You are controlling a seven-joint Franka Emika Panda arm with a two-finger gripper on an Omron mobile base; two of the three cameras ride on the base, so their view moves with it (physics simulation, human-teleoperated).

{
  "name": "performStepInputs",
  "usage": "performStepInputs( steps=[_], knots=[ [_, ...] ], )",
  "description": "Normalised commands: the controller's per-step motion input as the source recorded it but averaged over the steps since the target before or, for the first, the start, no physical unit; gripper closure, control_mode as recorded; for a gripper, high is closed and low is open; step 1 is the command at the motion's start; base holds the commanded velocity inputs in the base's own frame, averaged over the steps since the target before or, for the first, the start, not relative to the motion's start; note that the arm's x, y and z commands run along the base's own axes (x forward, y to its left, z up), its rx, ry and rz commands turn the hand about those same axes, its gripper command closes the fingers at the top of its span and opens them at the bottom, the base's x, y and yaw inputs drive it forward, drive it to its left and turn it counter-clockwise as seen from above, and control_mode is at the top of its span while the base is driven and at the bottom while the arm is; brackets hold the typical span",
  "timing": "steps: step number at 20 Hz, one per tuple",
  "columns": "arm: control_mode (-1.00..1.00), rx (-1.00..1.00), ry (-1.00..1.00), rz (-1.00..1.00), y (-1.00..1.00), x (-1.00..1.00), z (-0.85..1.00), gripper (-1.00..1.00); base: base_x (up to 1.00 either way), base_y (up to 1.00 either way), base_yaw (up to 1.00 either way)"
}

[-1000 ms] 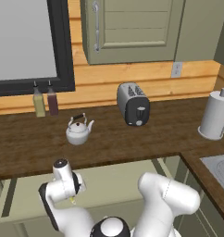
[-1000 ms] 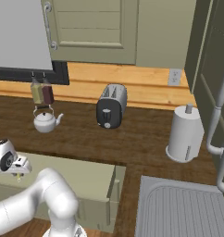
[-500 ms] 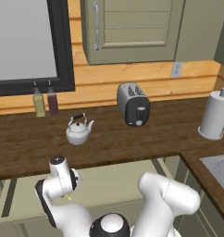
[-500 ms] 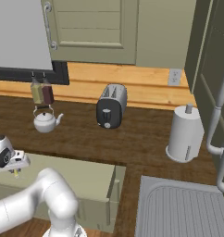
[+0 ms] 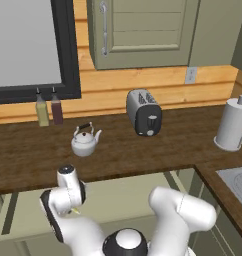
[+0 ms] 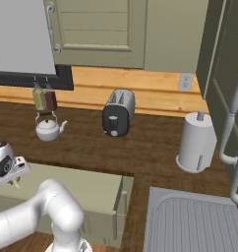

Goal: Pick the dish brush from the drawer and place it on the counter.

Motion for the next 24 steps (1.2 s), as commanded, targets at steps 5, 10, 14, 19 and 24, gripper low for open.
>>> performStepInputs(
  steps=[5,10,14,19,24],
  knots=[
    [-1.0,0.0,0.0,0.28,0.0,-0.35,1.0,1.0,0.0,0.0,0.0],
    [-1.0,0.0,0.0,0.22,0.0,-0.18,1.0,1.0,0.0,0.0,0.0],
    [-1.0,0.01,0.0,0.07,0.0,0.25,0.87,1.0,0.0,0.0,0.0],
    [-1.0,0.02,0.04,-0.03,0.02,0.84,0.21,1.0,0.0,0.0,0.0],
    [-1.0,0.0,0.01,-0.11,0.18,0.75,0.0,1.0,0.0,0.0,0.0]
  ],
)
